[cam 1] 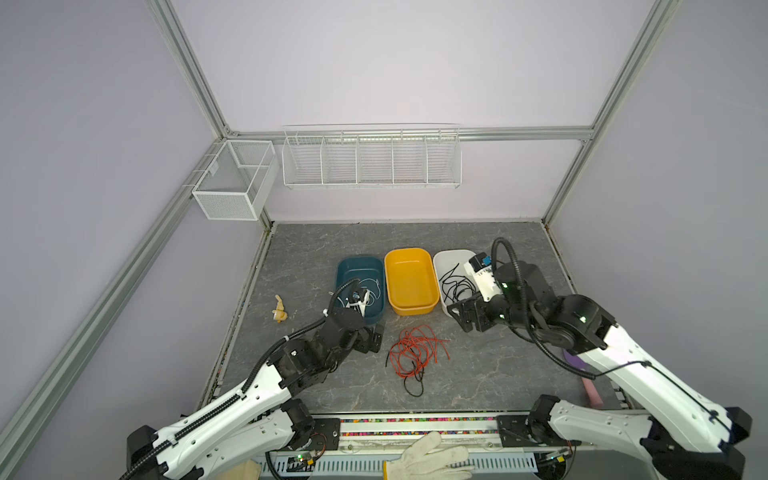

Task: Untangle the cables
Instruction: 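Withdraw the open right gripper from the teal tub back toward the robot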

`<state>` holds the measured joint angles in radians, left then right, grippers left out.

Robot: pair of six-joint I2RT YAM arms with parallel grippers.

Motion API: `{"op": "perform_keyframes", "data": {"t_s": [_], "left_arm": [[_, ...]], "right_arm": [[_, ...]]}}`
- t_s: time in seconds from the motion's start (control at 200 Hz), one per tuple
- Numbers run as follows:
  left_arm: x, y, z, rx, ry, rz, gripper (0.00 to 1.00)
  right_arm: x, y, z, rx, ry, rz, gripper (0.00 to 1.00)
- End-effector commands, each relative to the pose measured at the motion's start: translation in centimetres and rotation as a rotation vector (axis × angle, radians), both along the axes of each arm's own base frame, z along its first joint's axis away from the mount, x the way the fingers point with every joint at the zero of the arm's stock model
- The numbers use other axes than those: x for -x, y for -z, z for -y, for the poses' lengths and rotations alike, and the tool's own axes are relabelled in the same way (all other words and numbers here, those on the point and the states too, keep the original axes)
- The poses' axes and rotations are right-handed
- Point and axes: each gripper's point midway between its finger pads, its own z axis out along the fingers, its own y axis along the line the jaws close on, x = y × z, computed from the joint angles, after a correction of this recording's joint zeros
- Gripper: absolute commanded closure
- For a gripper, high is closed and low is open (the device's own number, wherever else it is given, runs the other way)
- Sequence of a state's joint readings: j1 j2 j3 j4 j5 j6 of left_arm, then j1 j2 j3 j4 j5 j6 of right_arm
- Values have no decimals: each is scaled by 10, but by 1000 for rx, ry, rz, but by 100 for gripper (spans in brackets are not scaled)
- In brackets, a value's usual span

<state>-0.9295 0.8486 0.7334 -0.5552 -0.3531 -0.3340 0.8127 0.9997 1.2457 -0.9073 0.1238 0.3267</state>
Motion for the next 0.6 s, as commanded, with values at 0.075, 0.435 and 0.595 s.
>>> {"op": "perform_keyframes", "data": {"t_s": [0.075,0.435,0.595], "left_arm": [[6,3,15,160,-78,-155,1],[15,27,67,196,-135,-346,7],[15,39,83,197,-155,-425,11]], "right_arm": [[27,17,63,102,131,-7,12],[37,37,90,200,159,-6,12],[39,42,82,151,134,-4,12]]}}
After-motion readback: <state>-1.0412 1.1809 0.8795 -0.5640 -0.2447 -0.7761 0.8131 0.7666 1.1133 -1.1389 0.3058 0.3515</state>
